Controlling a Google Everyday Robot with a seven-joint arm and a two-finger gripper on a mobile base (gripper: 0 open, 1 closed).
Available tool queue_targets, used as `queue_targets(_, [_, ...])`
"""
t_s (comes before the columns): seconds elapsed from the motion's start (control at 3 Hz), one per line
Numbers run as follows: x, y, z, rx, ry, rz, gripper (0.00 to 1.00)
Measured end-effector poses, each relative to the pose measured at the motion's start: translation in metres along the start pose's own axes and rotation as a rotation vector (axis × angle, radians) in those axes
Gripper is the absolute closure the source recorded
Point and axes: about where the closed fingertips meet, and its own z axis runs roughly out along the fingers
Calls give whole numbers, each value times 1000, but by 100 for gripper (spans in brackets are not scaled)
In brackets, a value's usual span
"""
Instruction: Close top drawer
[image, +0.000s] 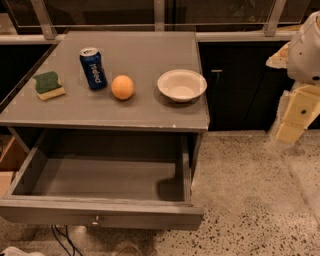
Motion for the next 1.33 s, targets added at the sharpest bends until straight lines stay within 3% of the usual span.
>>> queue_targets(0.33, [0,0,0,0,0,0,0])
queue_targets(1.33, [0,0,0,0,0,0,64])
